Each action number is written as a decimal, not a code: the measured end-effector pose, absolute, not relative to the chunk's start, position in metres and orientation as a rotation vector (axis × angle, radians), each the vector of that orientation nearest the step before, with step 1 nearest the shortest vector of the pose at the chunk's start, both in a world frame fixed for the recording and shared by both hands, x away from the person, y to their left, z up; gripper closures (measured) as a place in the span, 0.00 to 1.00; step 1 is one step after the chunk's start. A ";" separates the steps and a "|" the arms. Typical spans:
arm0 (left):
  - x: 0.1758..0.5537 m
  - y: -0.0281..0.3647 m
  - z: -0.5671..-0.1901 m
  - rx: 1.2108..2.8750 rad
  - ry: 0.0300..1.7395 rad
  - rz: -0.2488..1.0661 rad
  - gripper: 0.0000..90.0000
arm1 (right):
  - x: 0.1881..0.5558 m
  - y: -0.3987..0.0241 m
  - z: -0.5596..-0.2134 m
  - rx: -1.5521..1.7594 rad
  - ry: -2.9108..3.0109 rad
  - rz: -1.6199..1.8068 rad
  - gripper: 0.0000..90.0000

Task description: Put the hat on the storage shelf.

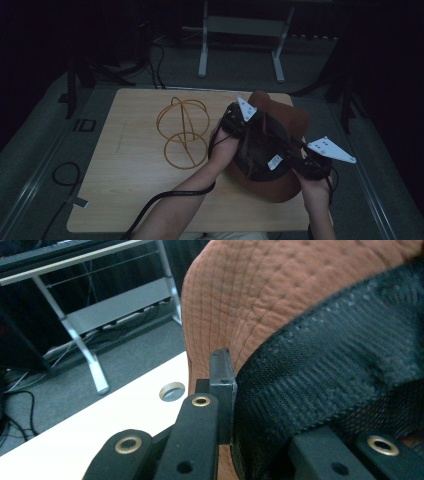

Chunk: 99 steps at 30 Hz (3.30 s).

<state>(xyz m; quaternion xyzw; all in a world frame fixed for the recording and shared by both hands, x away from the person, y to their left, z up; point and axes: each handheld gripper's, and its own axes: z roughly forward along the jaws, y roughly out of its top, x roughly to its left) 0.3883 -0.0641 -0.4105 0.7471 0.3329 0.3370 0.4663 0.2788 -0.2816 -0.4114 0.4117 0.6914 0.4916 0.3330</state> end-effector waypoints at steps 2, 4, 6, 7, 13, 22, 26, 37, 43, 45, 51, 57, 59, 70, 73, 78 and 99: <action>0.387 -0.065 -0.408 1.839 0.801 0.832 0.97 | 0.273 -0.286 -0.410 1.070 1.811 1.298 0.52; 0.385 -0.067 -0.406 1.847 0.779 0.831 0.97 | 0.268 -0.291 -0.409 1.052 1.824 1.308 0.50; 0.383 -0.069 -0.403 1.846 0.757 0.843 0.97 | 0.264 -0.295 -0.408 1.047 1.828 1.319 0.48; 0.383 -0.069 -0.403 1.846 0.757 0.843 0.97 | 0.264 -0.295 -0.408 1.047 1.828 1.319 0.48; 0.380 -0.074 -0.395 1.837 0.743 0.845 0.97 | 0.251 -0.296 -0.403 1.005 1.876 1.340 0.32; 0.380 -0.057 -0.385 1.771 0.722 0.784 0.97 | 0.230 -0.331 -0.383 0.917 1.798 1.367 0.44; 0.380 -0.047 -0.381 1.739 0.711 0.760 0.97 | 0.232 -0.359 -0.387 0.994 1.747 1.339 0.45; 0.376 -0.025 -0.376 1.634 0.596 0.711 0.97 | 0.238 -0.378 -0.412 1.060 1.790 1.332 0.46; 0.367 -0.025 -0.372 1.594 0.442 0.676 0.97 | 0.241 -0.366 -0.419 1.007 1.866 1.406 0.45; 0.366 -0.025 -0.371 1.578 0.421 0.654 0.97 | 0.240 -0.361 -0.419 0.980 1.887 1.431 0.45; 0.366 -0.023 -0.371 1.554 0.413 0.676 0.97 | 0.231 -0.334 -0.415 0.785 1.997 1.546 0.44; 0.365 -0.022 -0.373 1.539 0.428 0.667 0.97 | 0.235 -0.312 -0.417 0.628 2.073 1.632 0.39; 0.364 -0.022 -0.373 1.521 0.434 0.643 0.97 | 0.238 -0.303 -0.419 0.602 2.080 1.642 0.33; 0.364 -0.025 -0.377 1.455 0.452 0.546 0.97 | 0.256 -0.269 -0.425 0.518 2.085 1.675 0.36; 0.361 -0.031 -0.381 1.474 0.434 0.557 0.97 | 0.261 -0.263 -0.424 0.560 2.044 1.693 0.38; 0.354 -0.046 -0.388 1.513 0.402 0.563 0.97 | 0.266 -0.253 -0.423 0.529 2.042 1.705 0.43; 0.363 -0.032 -0.381 1.564 0.405 0.475 0.68 | 0.250 -0.259 -0.408 0.506 1.999 1.649 0.96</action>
